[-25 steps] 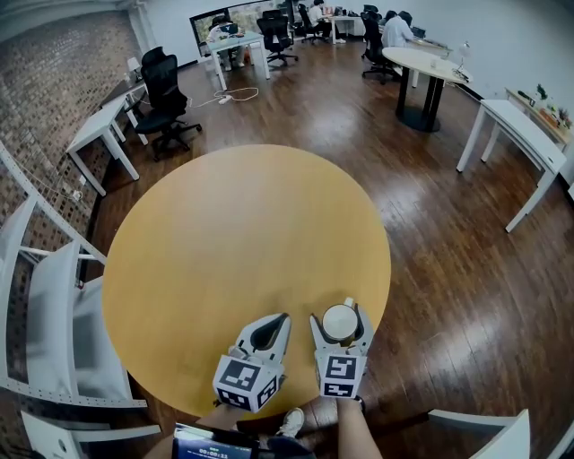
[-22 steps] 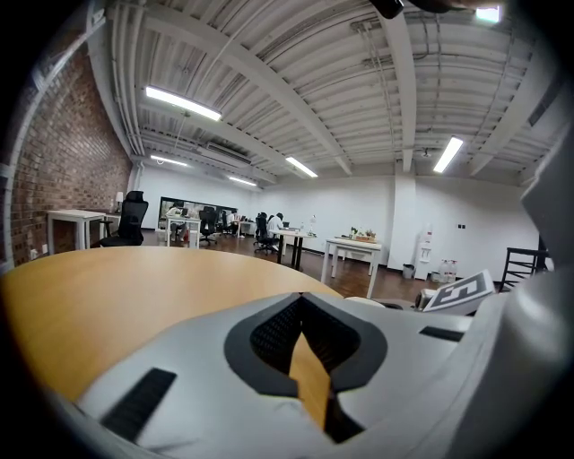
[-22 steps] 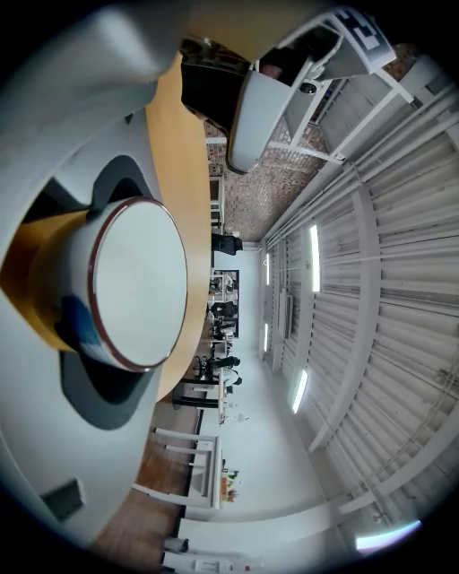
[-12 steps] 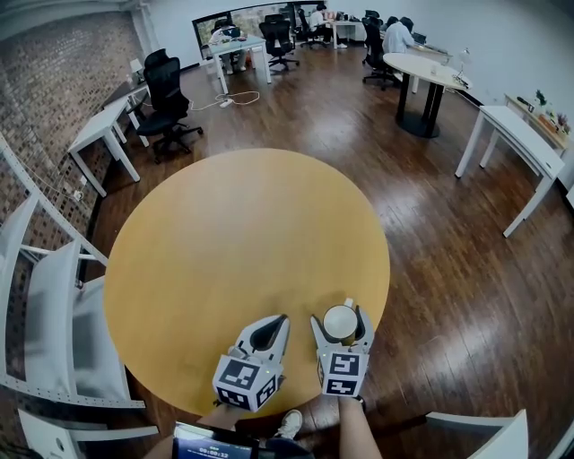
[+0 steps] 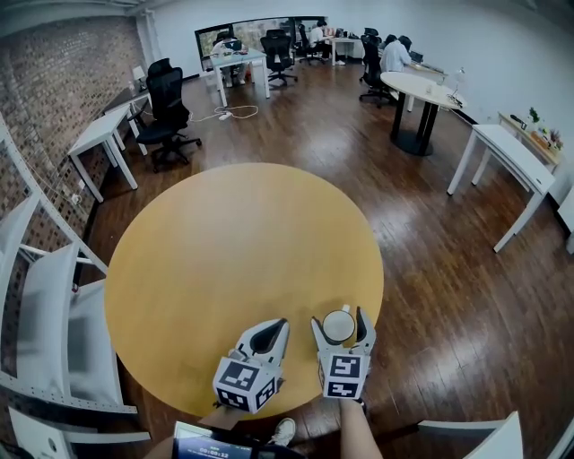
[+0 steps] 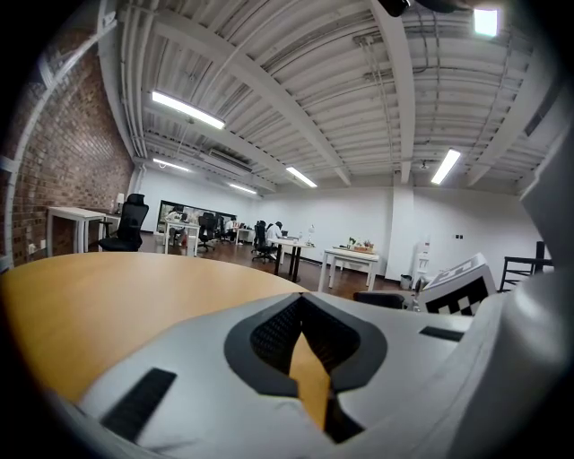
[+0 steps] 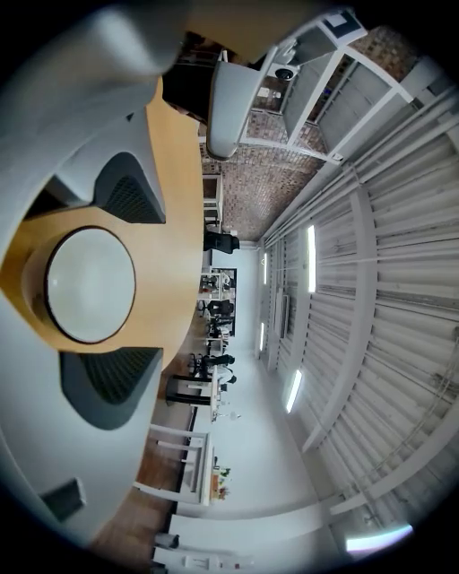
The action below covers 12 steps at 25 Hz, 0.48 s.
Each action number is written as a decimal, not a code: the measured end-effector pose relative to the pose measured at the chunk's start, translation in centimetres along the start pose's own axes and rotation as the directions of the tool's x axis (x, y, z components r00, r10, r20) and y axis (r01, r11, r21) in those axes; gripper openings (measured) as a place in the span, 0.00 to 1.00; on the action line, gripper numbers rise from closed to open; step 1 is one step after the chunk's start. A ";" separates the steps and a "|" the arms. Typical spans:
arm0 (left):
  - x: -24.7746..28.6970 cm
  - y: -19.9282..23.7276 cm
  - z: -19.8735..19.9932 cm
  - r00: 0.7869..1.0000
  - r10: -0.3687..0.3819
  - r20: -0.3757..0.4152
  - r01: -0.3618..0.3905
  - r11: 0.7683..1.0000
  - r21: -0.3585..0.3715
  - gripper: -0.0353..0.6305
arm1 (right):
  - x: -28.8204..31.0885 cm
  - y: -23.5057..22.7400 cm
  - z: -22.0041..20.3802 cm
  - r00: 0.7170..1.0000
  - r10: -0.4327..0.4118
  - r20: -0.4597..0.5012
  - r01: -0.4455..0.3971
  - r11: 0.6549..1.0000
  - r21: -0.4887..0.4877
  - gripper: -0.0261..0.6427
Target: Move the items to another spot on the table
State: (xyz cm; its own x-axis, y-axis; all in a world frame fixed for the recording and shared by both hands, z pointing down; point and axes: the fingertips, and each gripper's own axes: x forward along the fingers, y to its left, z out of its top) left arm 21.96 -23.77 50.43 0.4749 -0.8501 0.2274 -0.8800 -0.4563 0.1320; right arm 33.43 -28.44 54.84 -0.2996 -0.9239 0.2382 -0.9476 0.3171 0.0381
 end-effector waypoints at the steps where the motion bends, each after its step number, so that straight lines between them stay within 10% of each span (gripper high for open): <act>1: -0.1 -0.2 0.3 1.000 -0.005 0.006 0.005 1.000 0.000 0.06 | -0.3 0.1 0.6 1.000 -0.002 0.006 0.002 1.000 -0.013 0.69; 12: -1.8 -0.5 4.6 0.996 -0.026 0.087 0.025 1.000 0.004 0.06 | -3.3 4.5 9.7 0.986 0.099 0.133 -0.088 0.992 -0.088 0.62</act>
State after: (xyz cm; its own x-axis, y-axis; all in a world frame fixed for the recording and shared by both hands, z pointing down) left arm 21.51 -23.18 45.54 0.4949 -0.8578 0.1389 -0.8676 -0.4789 0.1334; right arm 29.07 -26.02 44.83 -0.4040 -0.9082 0.1092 -0.9043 0.4145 0.1021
